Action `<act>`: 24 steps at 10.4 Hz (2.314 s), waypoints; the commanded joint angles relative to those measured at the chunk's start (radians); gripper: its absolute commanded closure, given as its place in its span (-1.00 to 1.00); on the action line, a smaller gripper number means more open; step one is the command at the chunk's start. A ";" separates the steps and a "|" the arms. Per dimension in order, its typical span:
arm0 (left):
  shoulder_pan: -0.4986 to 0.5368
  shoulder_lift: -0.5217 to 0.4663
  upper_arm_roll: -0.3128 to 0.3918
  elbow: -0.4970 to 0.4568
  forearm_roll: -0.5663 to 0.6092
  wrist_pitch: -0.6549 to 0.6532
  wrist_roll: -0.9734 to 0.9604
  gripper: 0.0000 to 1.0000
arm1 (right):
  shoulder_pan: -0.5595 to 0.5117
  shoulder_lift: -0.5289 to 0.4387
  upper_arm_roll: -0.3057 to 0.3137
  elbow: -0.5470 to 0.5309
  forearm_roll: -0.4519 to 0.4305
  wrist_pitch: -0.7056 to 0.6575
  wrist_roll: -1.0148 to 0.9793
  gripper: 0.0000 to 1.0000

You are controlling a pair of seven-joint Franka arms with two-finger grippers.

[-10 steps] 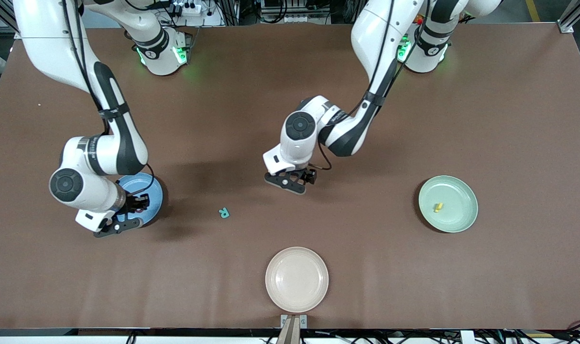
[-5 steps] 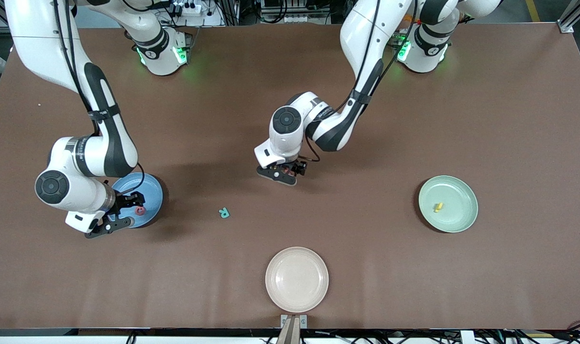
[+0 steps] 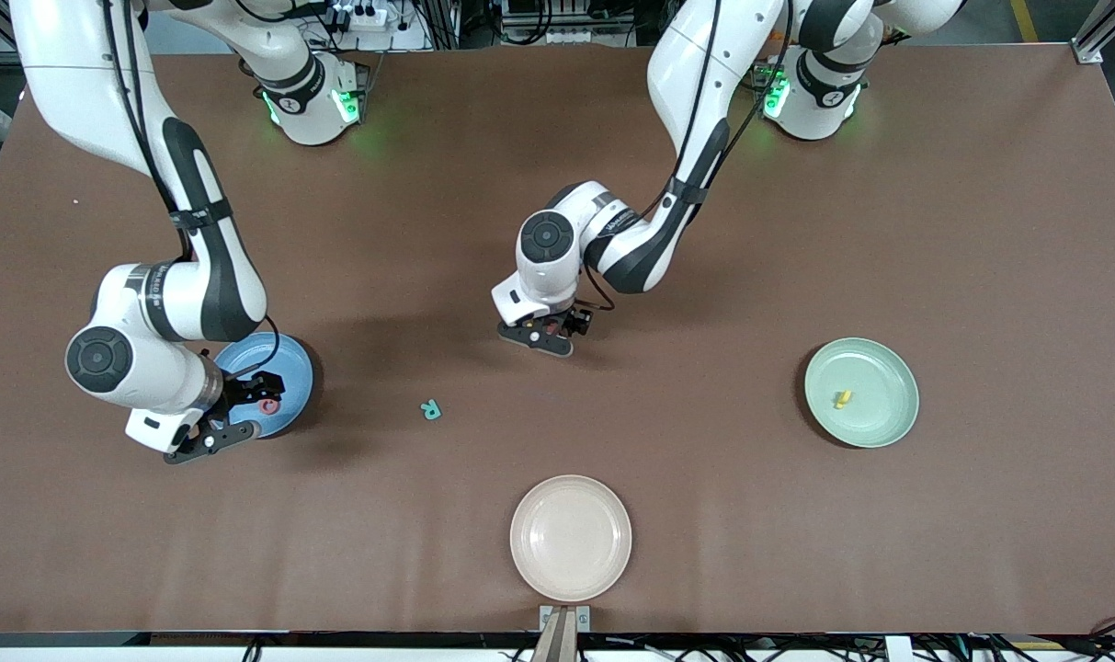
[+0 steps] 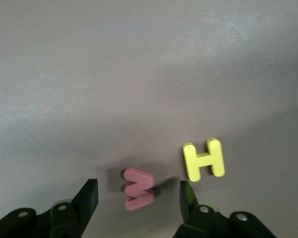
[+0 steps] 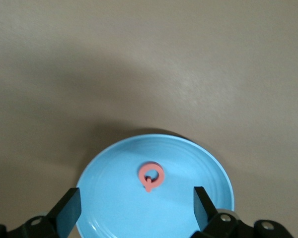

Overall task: Sort uppercase to blue plate, lowercase to green plate
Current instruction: 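Grasp the pink w with the left gripper while the right gripper reaches R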

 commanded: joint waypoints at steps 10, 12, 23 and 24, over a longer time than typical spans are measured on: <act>-0.023 0.001 0.018 -0.015 -0.021 -0.038 -0.010 -0.35 | 0.168 0.118 0.009 0.145 0.072 0.001 0.183 -1.00; -0.023 0.003 0.018 -0.013 -0.021 -0.038 -0.008 -0.16 | 0.199 0.129 0.009 0.145 0.080 0.018 0.188 -1.00; 0.082 -0.219 0.165 -0.005 -0.007 -0.231 0.002 1.00 | 0.257 0.210 0.058 0.203 0.080 0.092 0.191 -1.00; 0.128 -0.250 0.167 -0.005 -0.012 -0.254 0.075 1.00 | 0.280 0.222 0.058 0.205 0.080 0.107 0.191 -1.00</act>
